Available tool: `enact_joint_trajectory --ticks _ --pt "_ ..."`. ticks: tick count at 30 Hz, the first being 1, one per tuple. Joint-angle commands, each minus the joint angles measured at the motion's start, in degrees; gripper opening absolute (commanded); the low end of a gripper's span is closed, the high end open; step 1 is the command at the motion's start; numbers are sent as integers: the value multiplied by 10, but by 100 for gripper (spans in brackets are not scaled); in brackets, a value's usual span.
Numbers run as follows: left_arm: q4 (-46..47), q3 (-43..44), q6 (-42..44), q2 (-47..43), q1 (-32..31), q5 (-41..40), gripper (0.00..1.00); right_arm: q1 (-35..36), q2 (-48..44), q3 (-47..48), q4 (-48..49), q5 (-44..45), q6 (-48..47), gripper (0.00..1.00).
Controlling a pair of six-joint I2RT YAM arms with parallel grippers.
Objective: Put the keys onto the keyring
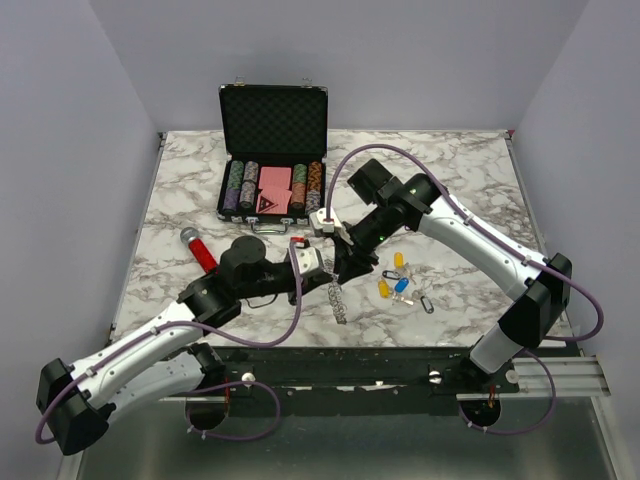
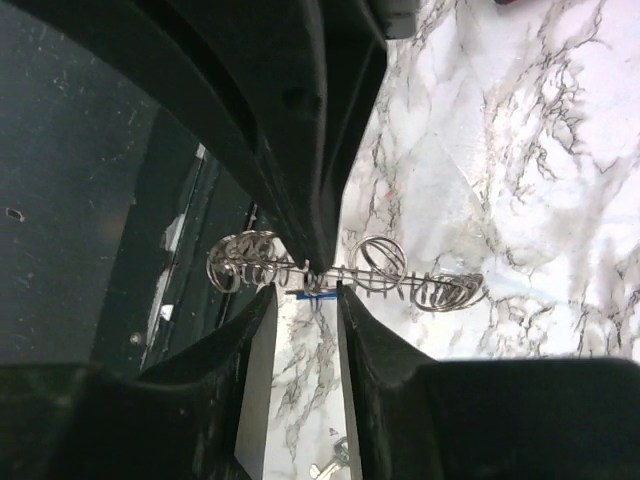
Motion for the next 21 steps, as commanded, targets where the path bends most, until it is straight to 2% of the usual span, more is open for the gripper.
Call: enact_joint_trajectory --ticks 1,4,7,12,21 --pt "96 -51 -57 -64 10 -14 0 0 -9 18 21 -17 37 41" --pt "208 -107 -135 -100 24 -11 0 -14 -12 32 26 -55 55 44" --pt "377 -177 -230 -129 36 -22 0 -39 -9 57 33 -103 85 47" --pt "607 -262 -328 -121 38 -70 0 -53 -2 75 54 -179 128 50" --pt "822 -304 -397 -74 38 -142 0 -52 27 115 96 -220 180 51"
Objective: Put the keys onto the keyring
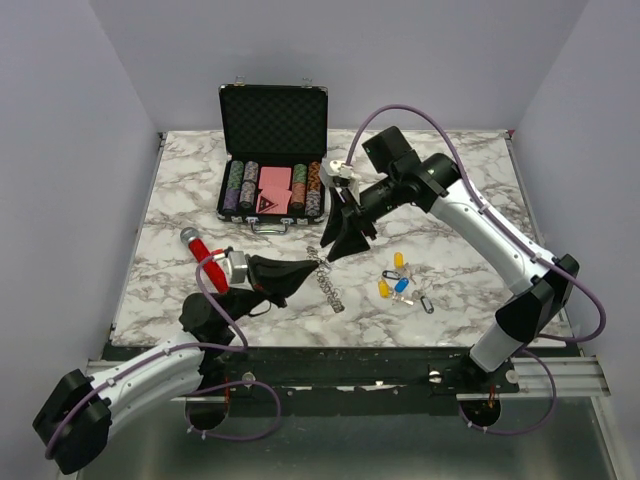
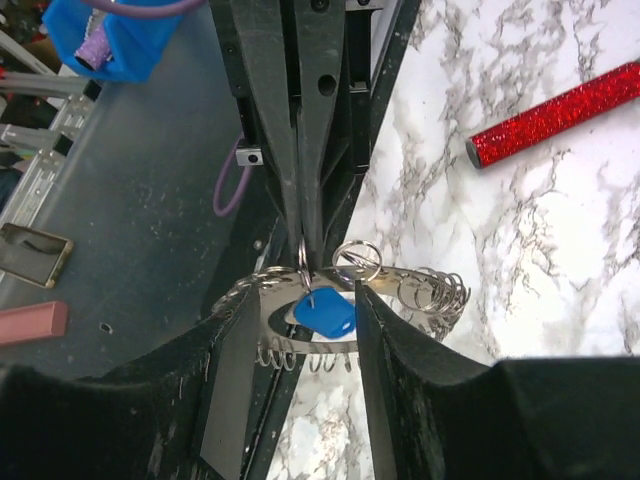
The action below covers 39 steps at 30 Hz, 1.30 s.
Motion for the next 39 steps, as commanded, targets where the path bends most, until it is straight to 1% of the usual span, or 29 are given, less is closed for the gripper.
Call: enact_joint_trajectory --ticks 1,6,12,15,27,35,39 --pt "196 -11 -59 20 2 -55 0 2 20 34 32 -47 39 51" --pt "255 -15 -80 54 2 -61 0 1 29 52 49 -58 62 51" --pt "296 -18 -89 81 2 -72 0 2 28 23 74 -91 97 49" --pt "316 -21 -89 91 2 -82 0 2 25 8 81 -91 107 47" --pt "320 -21 -88 87 2 -92 0 2 22 -11 110 -49 137 44" --pt "321 -22 -87 78 2 -96 0 2 15 -39 114 -26 138 43" --pt "320 -23 -86 77 2 -98 0 2 13 -41 114 -25 138 38"
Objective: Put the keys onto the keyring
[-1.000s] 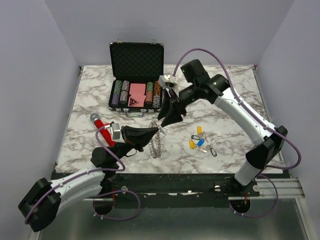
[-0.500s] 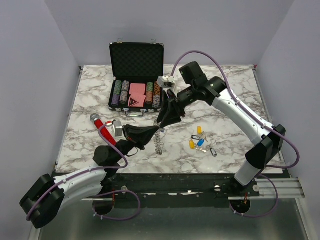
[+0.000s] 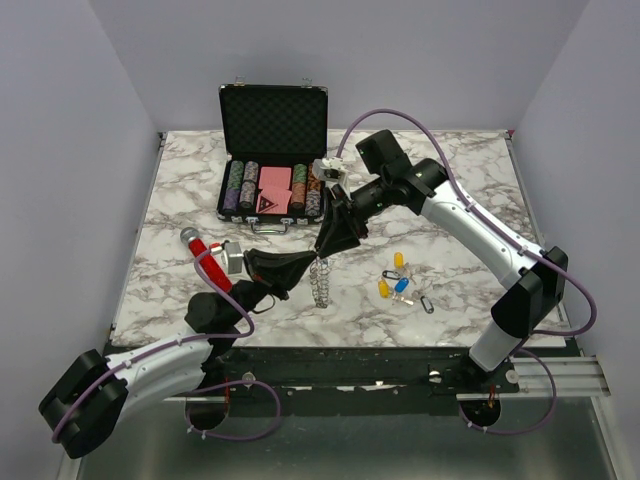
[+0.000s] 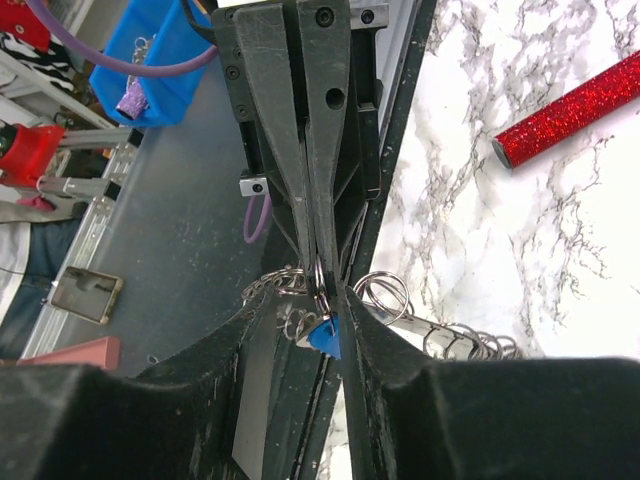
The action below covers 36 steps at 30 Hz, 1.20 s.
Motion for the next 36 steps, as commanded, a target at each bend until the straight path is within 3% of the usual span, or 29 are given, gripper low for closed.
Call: enact_joint_trajectory --ticks 1,12,17,20,21,24,26,31,36 --pt "176 -7 -3 -10 2 -18 0 2 -9 -6 10 12 4 36" --pt "170 -6 -2 -13 2 -19 0 3 -6 -13 16 4 8 18" --pt "152 -1 0 -15 2 -8 0 4 -4 -6 13 7 3 1" --pt "115 -4 2 -33 2 -2 0 4 -2 6 -7 17 -23 1" --pt "87 -5 4 -50 2 -1 7 3 -2 10 -20 22 -37 0" --pt "-64 5 23 -125 2 10 47 3 -2 18 -47 37 -75 0" --pt "-213 23 38 -192 2 14 62 3 -4 21 -70 49 -105 0" --pt "-548 88 121 -319 3 23 85 4 -5 29 -127 86 -182 0" --pt "-779 211 203 -267 6 86 89 18 -2 49 -174 143 -252 0"
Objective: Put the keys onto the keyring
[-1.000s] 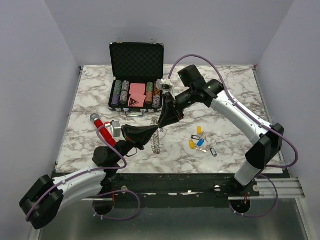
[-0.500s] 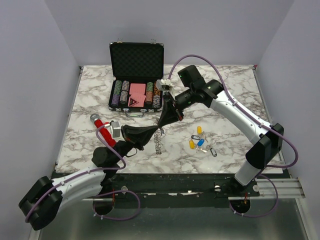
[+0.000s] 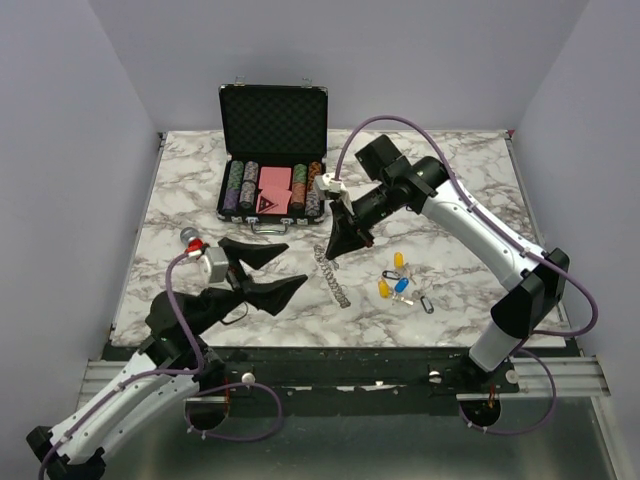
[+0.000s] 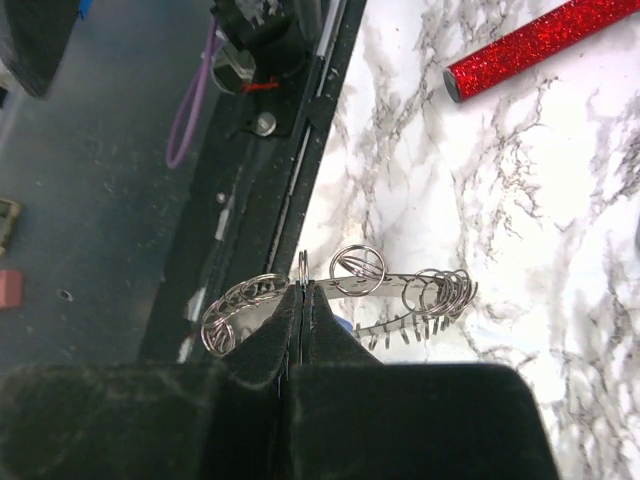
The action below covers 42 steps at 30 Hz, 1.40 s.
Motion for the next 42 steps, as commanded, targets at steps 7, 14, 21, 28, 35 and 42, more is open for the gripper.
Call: enact_joint_trajectory --ticks 7,14,21,28,35,42 --pt "-398 229 193 199 8 123 84 38 -4 38 -85 114 -129 0" --pt "-410 274 220 270 8 129 68 42 -1 38 -88 125 -136 0" --pt "-350 257 203 289 6 145 60 44 2 40 -87 123 -133 0" --pt "-303 238 187 302 5 150 57 45 4 41 -84 118 -126 1" --pt "-274 215 185 298 5 153 52 45 5 44 -81 111 -119 0" --pt "-266 211 183 308 5 157 49 44 3 41 -80 107 -115 0"
